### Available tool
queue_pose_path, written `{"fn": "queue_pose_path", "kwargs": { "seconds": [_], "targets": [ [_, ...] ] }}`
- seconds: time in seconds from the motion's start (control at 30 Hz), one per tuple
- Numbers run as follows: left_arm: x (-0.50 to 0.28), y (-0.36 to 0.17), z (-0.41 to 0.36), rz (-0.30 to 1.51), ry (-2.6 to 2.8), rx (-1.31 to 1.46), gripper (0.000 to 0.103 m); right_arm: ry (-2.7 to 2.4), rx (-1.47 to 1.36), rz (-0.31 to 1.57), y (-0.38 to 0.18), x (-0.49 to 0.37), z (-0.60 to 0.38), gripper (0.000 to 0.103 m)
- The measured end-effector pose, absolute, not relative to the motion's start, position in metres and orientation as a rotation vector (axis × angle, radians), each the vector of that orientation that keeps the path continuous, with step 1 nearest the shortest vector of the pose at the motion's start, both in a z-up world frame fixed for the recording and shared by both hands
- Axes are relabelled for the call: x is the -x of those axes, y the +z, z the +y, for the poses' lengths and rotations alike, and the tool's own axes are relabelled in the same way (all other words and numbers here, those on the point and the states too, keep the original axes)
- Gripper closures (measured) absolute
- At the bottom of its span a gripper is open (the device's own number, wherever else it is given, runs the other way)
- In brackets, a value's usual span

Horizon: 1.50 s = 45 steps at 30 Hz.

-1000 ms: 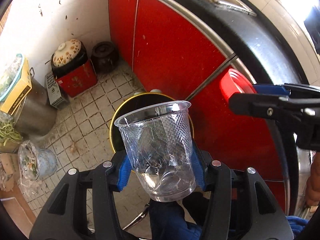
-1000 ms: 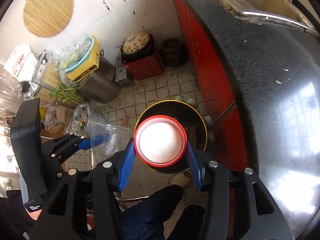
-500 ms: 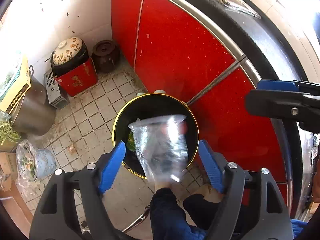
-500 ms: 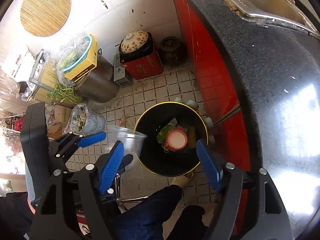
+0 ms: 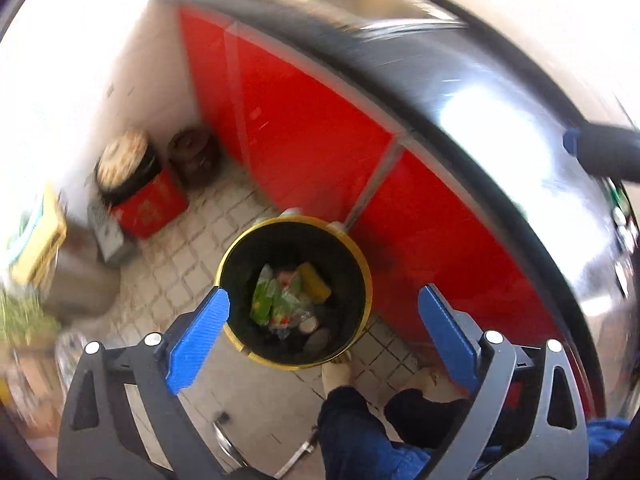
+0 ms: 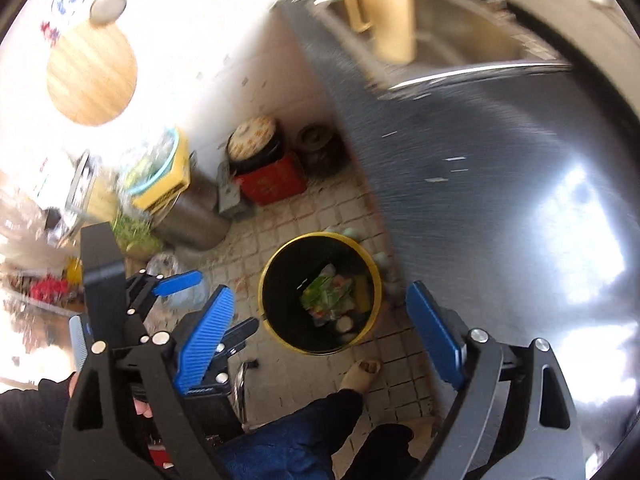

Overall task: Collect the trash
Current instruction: 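Grasp the pill blister pack with left tool while right tool grasps snack wrapper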

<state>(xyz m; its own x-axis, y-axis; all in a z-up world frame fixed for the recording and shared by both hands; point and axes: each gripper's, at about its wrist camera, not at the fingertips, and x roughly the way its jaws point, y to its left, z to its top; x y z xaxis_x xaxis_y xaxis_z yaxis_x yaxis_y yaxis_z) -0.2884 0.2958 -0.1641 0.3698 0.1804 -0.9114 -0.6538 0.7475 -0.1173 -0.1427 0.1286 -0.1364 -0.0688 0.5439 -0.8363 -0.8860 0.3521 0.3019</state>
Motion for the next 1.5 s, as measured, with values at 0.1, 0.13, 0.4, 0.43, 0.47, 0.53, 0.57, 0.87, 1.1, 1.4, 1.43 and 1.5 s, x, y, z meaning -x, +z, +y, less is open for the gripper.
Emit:
{"fn": "queue_pose_path", "kwargs": {
  "seconds": [0.1, 0.13, 0.4, 0.43, 0.47, 0.53, 0.57, 0.87, 1.1, 1.4, 1.43, 1.5],
  "targets": [
    [0.252, -0.141, 0.265, 1.045, 0.459, 0.417, 0.009, 1.121, 0.327, 1.063, -0.121, 0.111, 0.076, 0.013],
    [0.235, -0.134, 0.252, 1.04, 0.408, 0.387, 0.009, 1.077, 0.302, 1.056, -0.117, 0.099, 0.056, 0.013],
    [0.104, -0.091, 0.118, 0.992, -0.029, 0.101, 0.009, 0.673, 0.086, 1.008, -0.102, 0.023, -0.127, 0.013],
    [0.087, -0.087, 0.094, 0.99, -0.09, 0.059, 0.009, 0.624, 0.058, 1.004, -0.102, 0.017, -0.153, 0.013],
    [0.076, -0.085, 0.078, 0.988, -0.127, 0.033, 0.009, 0.591, 0.043, 1.003, -0.103, 0.013, -0.17, 0.013],
    [0.056, -0.078, 0.041, 0.973, -0.216, -0.015, 0.009, 0.495, 0.01, 1.002, -0.108, 0.007, -0.216, 0.013],
    [0.049, -0.075, 0.023, 0.964, -0.252, -0.043, 0.009, 0.468, -0.005, 1.003, -0.11, 0.003, -0.231, 0.013],
    [0.006, -0.088, -0.072, 0.971, -0.457, -0.221, 0.009, 0.277, -0.144, 1.041, -0.135, -0.002, -0.356, 0.013],
    [-0.036, -0.112, -0.096, 1.002, -0.49, -0.274, 0.009, 0.26, -0.193, 1.078, -0.159, -0.017, -0.384, 0.013],
    [-0.07, -0.143, -0.103, 1.068, -0.513, -0.29, 0.02, 0.259, -0.172, 1.147, -0.203, -0.087, -0.373, 0.013],
    [-0.071, -0.147, -0.104, 1.077, -0.517, -0.293, 0.023, 0.262, -0.174, 1.154, -0.207, -0.095, -0.371, 0.013],
    [-0.073, -0.155, -0.108, 1.099, -0.526, -0.304, 0.038, 0.273, -0.182, 1.175, -0.218, -0.117, -0.364, 0.013]
  ]
}}
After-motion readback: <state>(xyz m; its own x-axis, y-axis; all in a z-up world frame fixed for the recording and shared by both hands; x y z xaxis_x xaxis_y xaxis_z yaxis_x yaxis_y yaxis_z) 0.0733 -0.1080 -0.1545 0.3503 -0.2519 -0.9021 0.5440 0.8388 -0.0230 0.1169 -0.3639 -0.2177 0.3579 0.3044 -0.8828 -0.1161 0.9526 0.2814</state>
